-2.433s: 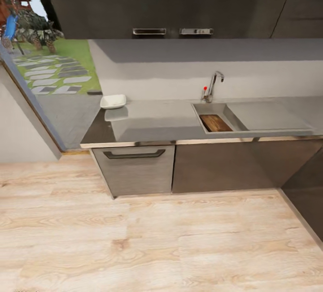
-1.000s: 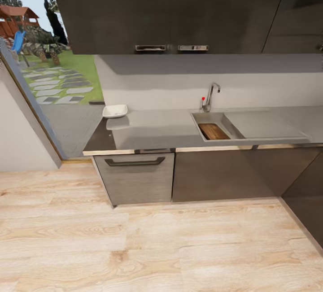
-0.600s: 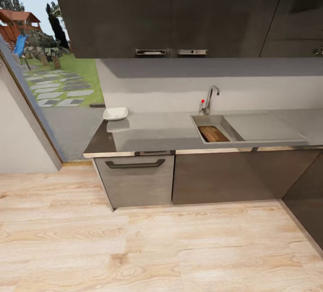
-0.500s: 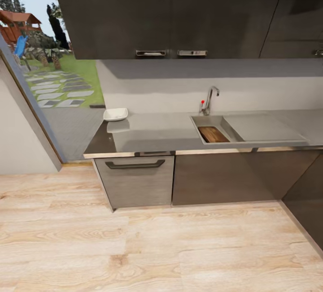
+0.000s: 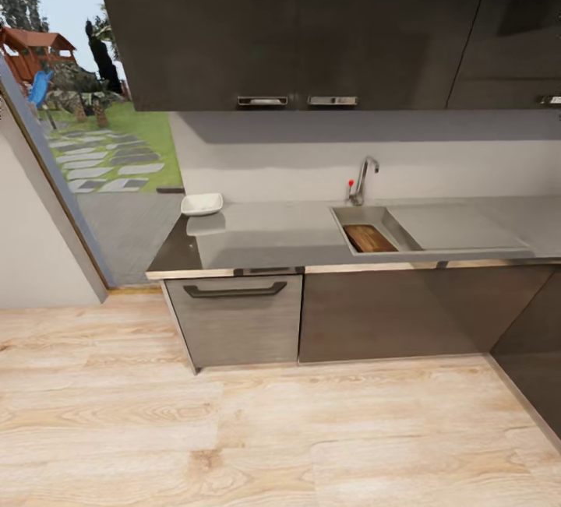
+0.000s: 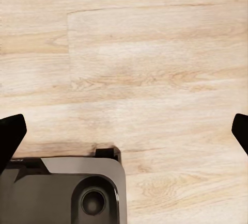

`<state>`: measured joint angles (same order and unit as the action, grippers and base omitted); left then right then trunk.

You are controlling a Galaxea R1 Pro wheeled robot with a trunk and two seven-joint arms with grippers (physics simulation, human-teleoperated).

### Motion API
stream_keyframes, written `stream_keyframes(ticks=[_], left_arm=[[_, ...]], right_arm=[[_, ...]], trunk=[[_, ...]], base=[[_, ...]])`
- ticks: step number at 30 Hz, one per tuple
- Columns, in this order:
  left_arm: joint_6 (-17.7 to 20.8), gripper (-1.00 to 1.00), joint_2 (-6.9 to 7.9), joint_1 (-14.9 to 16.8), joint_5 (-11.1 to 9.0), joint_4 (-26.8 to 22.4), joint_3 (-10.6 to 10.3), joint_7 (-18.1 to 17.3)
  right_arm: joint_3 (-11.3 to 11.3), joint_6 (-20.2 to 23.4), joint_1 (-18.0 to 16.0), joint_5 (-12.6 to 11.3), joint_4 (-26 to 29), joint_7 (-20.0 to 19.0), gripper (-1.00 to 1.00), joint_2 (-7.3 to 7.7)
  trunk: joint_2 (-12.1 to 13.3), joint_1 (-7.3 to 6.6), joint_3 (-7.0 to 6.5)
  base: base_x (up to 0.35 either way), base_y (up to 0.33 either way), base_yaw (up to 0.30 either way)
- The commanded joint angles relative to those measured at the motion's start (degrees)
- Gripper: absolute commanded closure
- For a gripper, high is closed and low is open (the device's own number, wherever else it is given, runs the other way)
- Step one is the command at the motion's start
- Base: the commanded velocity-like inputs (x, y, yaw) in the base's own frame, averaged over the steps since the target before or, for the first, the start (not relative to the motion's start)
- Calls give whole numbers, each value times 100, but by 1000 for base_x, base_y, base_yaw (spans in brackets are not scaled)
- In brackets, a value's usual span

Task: In the kitchen, take the Vidalia onion out of the sink, dice it on the chopping board with the paring knife, put the diced onion into the bowl on the countertop, then place both the paring knife and the chopping board into the sink.

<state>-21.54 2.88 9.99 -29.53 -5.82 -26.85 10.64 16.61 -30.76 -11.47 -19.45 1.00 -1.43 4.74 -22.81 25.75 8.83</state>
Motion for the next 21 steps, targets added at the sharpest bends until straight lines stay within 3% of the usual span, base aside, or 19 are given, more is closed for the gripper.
stream_keyframes(ticks=[1,17,21], left_arm=[[-8,-100,2,3,-22,-2,-49,35],[-8,-100,2,3,-20,2,-56,35],[-2,-100,2,3,-21,65,-62,39]], right_arm=[[45,-17,-4,-59,-3,-15,-100,1],[46,25,-4,-62,-3,-15,-100,-15],[46,670,-4,-61,5,-13,-100,-25]], trunk=[[-11,3,2],[-11,3,-138],[-11,3,-144]], base=[[0,0,0],[0,0,0],[0,0,0]])
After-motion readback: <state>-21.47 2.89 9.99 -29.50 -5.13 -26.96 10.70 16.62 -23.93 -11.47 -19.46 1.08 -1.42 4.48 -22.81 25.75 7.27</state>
